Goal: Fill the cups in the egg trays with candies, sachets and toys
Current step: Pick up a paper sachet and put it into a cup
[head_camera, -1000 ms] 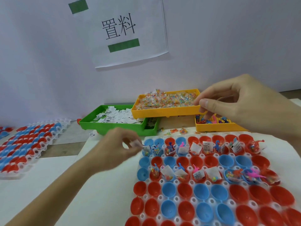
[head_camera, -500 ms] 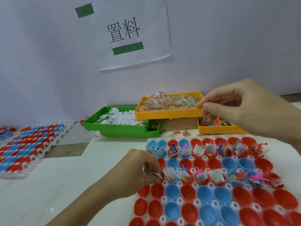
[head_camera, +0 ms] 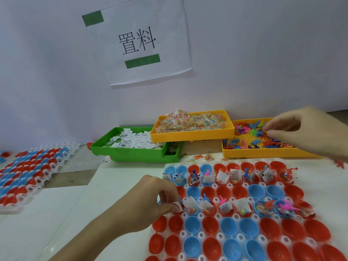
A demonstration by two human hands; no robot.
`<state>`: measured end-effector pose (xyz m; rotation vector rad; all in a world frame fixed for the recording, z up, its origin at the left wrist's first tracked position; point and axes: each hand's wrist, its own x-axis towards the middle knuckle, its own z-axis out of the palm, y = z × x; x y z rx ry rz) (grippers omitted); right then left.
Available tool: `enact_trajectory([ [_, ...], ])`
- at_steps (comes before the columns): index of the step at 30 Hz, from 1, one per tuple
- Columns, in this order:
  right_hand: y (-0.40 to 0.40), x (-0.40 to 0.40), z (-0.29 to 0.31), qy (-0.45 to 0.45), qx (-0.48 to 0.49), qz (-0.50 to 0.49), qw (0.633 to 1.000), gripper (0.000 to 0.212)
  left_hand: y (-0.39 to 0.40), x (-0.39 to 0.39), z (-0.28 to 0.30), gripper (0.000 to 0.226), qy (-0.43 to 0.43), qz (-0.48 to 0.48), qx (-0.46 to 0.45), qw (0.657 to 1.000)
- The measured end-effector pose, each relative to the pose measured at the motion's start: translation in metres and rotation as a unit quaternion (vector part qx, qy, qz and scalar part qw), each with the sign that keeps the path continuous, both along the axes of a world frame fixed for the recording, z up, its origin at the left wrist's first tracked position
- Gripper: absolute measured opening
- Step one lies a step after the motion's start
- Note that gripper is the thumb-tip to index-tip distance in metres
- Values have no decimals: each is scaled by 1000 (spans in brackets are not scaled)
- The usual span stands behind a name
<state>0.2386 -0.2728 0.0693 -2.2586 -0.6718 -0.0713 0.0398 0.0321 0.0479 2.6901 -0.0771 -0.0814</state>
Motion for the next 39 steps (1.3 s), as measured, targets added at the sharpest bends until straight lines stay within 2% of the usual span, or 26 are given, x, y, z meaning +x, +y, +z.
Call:
enact_trajectory([
  [2,-20,15,-20,17,-42,-53,998,25,-1,1,-2,6,-2,3,14,1000],
  [5,-39,26,-37,35,-56,-92,994,27,-1,3,-4,8,-8,7,39,999],
  [8,-37,29,-39,27,-38,-88,995,23,-2,5,-6,13,-12,3,51,999],
  [15,-11,23,-40,25,-35,-33,999,11,4,8,-3,21,14,15,15,1000],
  [21,-20,21,-39,28,-30,-70,997,13,13,3,7,25,27,21,40,999],
  [24,-28,22,-47,16,-43,-127,991,13,14,2,18,32,-10,20,56,998],
  [29,-43,28,-57,30,-123,-188,974,24,2,37,30,31,-113,12,69,991],
  [33,-50,28,-54,61,-149,-187,969,27,-13,94,22,41,-177,10,125,976],
  [36,-53,26,-54,57,-173,-166,969,26,-24,136,8,53,-150,19,223,963],
  [39,-58,28,-58,30,-135,-162,977,27,-30,165,-3,48,-131,23,295,946],
])
